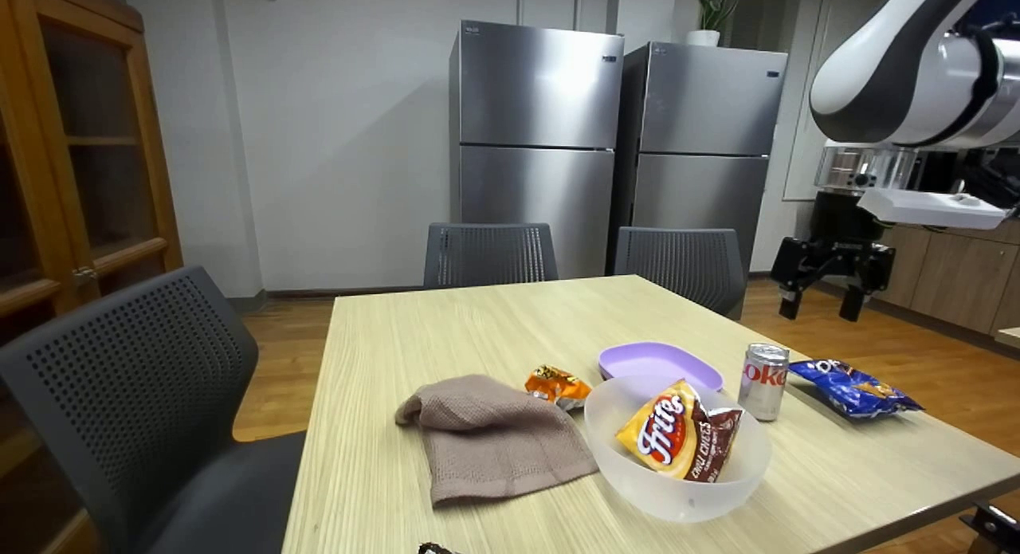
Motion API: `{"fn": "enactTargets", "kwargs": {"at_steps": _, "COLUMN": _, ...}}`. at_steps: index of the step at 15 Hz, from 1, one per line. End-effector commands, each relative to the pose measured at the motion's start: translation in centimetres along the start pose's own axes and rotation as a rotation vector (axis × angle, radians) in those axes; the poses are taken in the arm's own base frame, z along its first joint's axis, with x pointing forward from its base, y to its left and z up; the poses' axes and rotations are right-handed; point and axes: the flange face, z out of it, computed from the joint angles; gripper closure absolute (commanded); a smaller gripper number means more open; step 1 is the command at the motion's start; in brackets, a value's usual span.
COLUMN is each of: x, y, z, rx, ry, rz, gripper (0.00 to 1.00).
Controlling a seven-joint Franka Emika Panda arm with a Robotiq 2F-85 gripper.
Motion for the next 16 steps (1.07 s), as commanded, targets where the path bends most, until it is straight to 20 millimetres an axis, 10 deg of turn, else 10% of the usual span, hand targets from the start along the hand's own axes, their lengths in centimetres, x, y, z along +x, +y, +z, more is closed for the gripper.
{"fn": "enactTargets", "kwargs": {"at_steps": 1, "x": 0.2, "y": 3.8, "z": -0.2, "rx": -0.031, "ry": 0.004, "rz": 0.066, "gripper": 0.0}}
{"fn": "enactTargets", "kwargs": {"at_steps": 7, "x": 0.7, "y": 9.5, "z": 0.9, "rx": -0.068, "ry": 0.001, "rz": 0.151, "gripper": 0.0}}
{"fn": "enactTargets", "kwargs": {"at_steps": 16, "x": 0.8, "y": 9.5, "z": 1.5, "rx": -0.05, "ry": -0.001, "rz": 0.172, "gripper": 0.0}}
